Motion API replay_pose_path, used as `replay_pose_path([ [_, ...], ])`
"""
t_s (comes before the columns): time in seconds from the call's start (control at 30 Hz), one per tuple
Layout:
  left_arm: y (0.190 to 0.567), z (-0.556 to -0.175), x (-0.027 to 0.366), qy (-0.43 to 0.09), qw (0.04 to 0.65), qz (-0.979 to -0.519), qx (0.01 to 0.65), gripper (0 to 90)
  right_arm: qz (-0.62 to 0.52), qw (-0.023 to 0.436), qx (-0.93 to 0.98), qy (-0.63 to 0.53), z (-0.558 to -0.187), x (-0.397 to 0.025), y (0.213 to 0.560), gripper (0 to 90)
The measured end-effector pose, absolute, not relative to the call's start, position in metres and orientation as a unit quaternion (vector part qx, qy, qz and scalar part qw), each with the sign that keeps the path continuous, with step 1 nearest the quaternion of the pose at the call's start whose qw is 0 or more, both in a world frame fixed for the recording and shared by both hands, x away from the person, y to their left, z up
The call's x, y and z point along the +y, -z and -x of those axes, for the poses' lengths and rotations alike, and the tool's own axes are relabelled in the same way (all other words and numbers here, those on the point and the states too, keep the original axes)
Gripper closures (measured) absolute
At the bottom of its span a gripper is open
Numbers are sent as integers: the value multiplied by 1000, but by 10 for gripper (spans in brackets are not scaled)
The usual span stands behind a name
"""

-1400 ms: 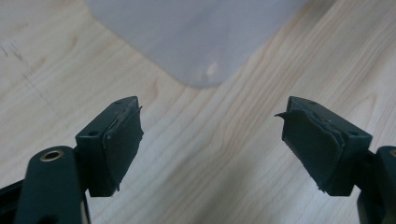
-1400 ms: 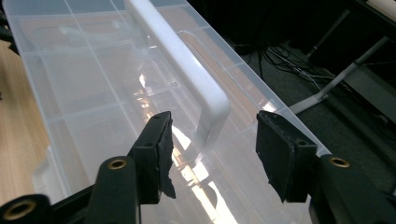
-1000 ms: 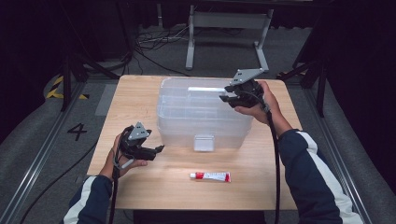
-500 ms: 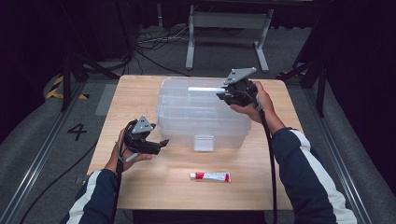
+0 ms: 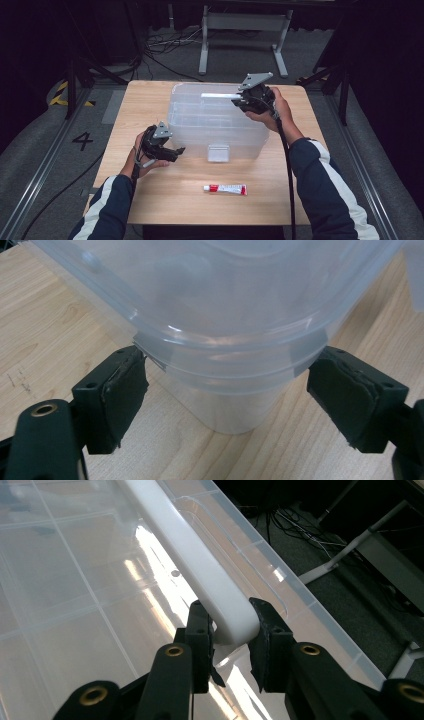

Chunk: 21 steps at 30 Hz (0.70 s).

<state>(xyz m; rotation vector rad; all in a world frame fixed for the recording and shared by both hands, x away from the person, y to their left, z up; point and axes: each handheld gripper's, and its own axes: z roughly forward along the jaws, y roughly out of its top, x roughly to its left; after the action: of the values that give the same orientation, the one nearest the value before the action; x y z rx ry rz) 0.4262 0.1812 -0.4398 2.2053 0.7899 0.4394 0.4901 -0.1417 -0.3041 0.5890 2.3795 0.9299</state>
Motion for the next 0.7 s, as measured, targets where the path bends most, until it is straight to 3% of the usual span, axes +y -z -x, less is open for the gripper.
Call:
replay_pose_path([
  [0.53,432,-414,189,-168,391,-852,304,270,-224,245,879,-344,-486,-145,301,733],
  [0.7,428,-408,200,-185,384,-859,283,389,-230,238,878,-347,-490,-146,298,732],
])
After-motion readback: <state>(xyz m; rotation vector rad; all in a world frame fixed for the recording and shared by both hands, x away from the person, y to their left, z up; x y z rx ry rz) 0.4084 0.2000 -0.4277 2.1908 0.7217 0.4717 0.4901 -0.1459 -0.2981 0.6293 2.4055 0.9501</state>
